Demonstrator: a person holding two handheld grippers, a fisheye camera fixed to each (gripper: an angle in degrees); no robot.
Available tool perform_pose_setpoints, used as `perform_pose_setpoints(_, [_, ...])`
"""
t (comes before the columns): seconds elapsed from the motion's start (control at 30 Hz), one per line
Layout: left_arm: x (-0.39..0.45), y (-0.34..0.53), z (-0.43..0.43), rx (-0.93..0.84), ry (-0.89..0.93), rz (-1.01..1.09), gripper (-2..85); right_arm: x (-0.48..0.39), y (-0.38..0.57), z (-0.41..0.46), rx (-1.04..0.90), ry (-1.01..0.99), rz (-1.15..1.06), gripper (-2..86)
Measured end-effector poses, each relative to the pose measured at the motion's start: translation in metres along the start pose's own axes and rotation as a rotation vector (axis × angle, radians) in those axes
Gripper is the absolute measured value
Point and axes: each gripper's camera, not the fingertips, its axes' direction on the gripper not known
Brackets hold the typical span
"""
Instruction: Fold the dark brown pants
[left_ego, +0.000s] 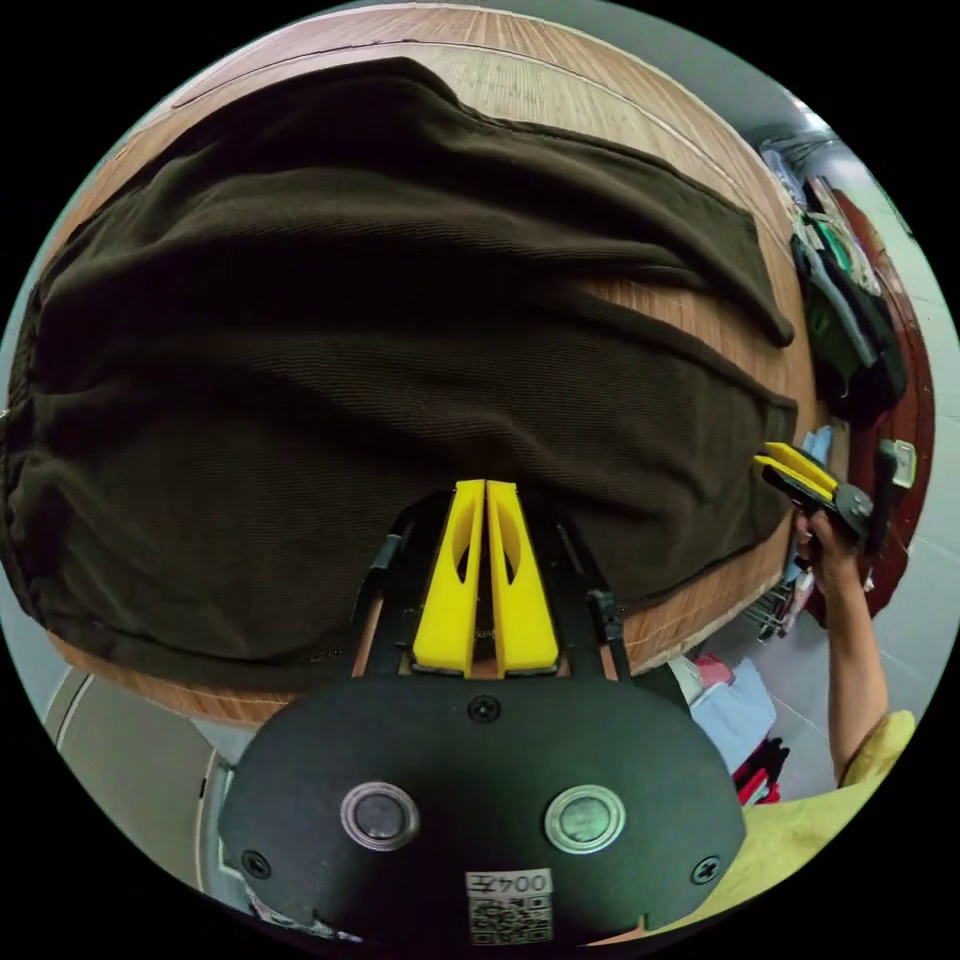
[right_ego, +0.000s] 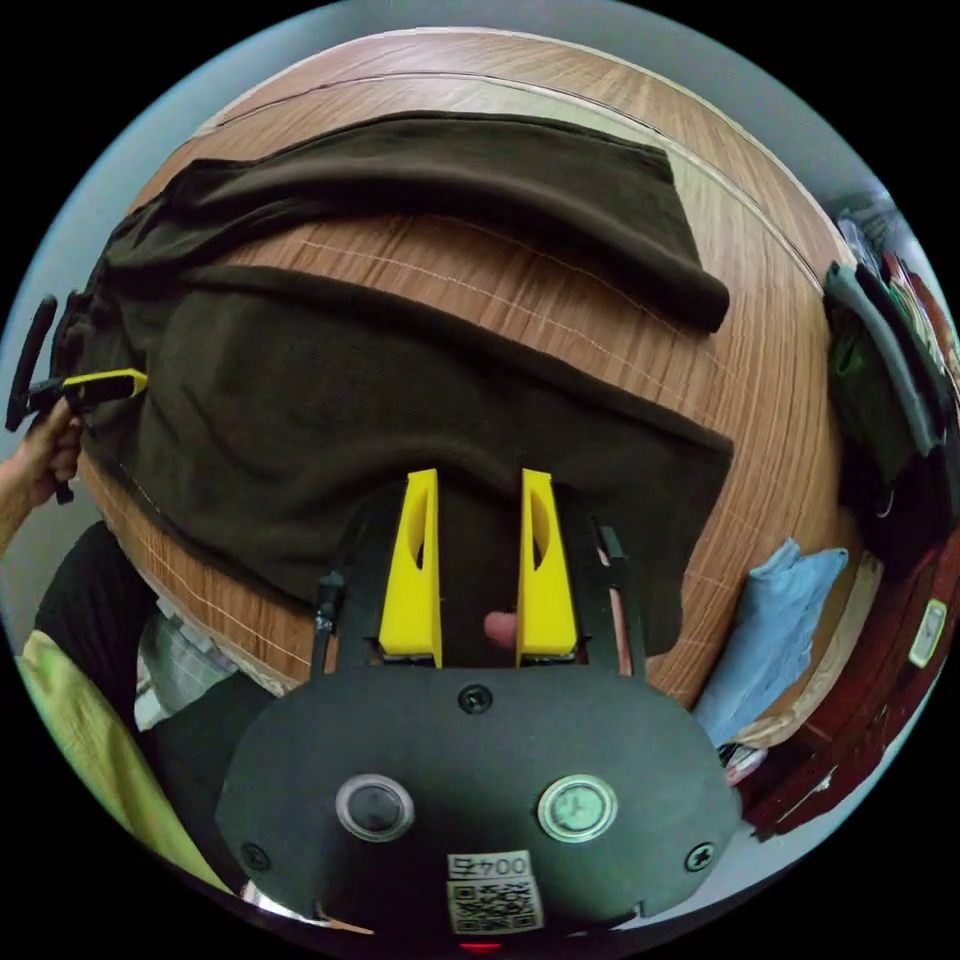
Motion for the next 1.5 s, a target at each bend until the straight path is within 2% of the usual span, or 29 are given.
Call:
perform_pose_setpoints(0.17, [-0.039, 0.017, -0.002, -0.013, 0.168, 0.082, 0.1, -0.011, 0.011, -0.002, -0.024, 0.084, 0.218, 14.3])
perform_pose_setpoints(0.33, [-0.046, 0.042, 0.000, 0.060, 0.140, 0.200, 0.1, -0.033, 0.008, 0.007, -0.098, 0.210, 0.242, 10.9])
perform_pose_setpoints(0.47, [-0.053, 0.077, 0.004, 0.180, 0.125, 0.217, 0.1, -0.012, 0.030, 0.013, 0.017, 0.052, 0.342, 6.1])
perform_pose_setpoints(0.63, [-0.050, 0.115, 0.008, 0.304, 0.044, 0.292, 0.1, 0.019, 0.076, 0.022, 0.190, -0.087, 0.431, 6.2])
perform_pose_setpoints(0.7, [-0.051, 0.129, 0.010, 0.346, 0.027, 0.317, 0.2, 0.031, 0.093, 0.026, 0.250, -0.159, 0.477, 7.4])
perform_pose_setpoints(0.8, [-0.062, 0.152, 0.013, 0.409, 0.073, 0.325, 0.3, 0.036, 0.120, 0.028, 0.343, -0.310, 0.468, 14.1])
perform_pose_setpoints(0.87, [-0.079, 0.183, 0.001, 0.389, 0.135, 0.288, 0.6, 0.024, 0.153, 0.028, 0.386, -0.395, 0.440, 17.9])
perform_pose_setpoints(0.93, [-0.100, 0.231, -0.021, 0.475, 0.161, 0.215, 1.0, 0.010, 0.183, 0.030, 0.417, -0.430, 0.439, 18.2])
perform_pose_setpoints(1.1, [-0.166, 0.323, -0.066, 0.574, 0.041, 0.138, 2.9, -0.003, 0.229, 0.027, 0.508, -0.449, 0.418, 18.2])
perform_pose_setpoints(1.17, [-0.215, 0.358, -0.087, 0.646, 0.037, 0.031, 4.3, -0.002, 0.239, 0.020, 0.528, -0.483, 0.412, 17.6])
perform_pose_setpoints(1.23, [-0.245, 0.378, -0.099, 0.690, 0.048, -0.023, 5.6, -0.003, 0.242, 0.013, 0.536, -0.495, 0.398, 16.9])
perform_pose_setpoints(1.33, [-0.275, 0.393, -0.115, 0.744, -0.031, -0.053, 8.1, -0.005, 0.230, 0.004, 0.515, -0.468, 0.358, 16.9])
perform_pose_setpoints(1.5, [-0.316, 0.374, -0.127, 0.759, -0.116, -0.128, 12.2, -0.007, 0.174, 0.001, 0.404, -0.422, 0.265, 17.3])
